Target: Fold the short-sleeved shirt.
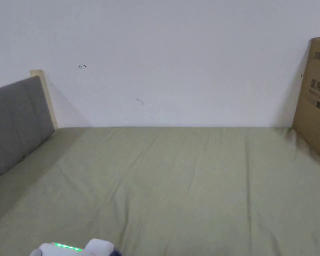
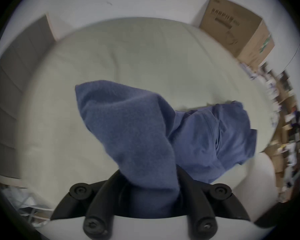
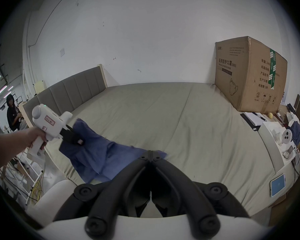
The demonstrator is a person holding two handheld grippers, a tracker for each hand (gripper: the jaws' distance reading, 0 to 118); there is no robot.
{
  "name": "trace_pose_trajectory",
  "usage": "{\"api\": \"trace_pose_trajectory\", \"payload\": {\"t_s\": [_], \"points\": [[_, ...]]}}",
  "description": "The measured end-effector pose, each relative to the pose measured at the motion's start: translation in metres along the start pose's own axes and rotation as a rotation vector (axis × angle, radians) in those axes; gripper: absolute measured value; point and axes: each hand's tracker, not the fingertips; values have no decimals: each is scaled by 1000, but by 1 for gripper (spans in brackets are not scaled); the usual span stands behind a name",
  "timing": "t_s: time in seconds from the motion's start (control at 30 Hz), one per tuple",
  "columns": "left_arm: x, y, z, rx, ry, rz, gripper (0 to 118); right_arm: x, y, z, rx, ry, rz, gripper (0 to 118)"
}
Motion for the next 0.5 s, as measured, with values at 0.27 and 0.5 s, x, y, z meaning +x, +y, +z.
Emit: {"api": "trace_pose_trajectory", "payload": {"t_s": [0.27, 0.5], "points": [[69, 28, 2, -45, -221, 81, 7, 22, -13, 19, 18, -8, -50, 0], [159, 51, -57, -183, -508, 152, 8, 47, -19, 31, 26, -62, -108, 0]]}}
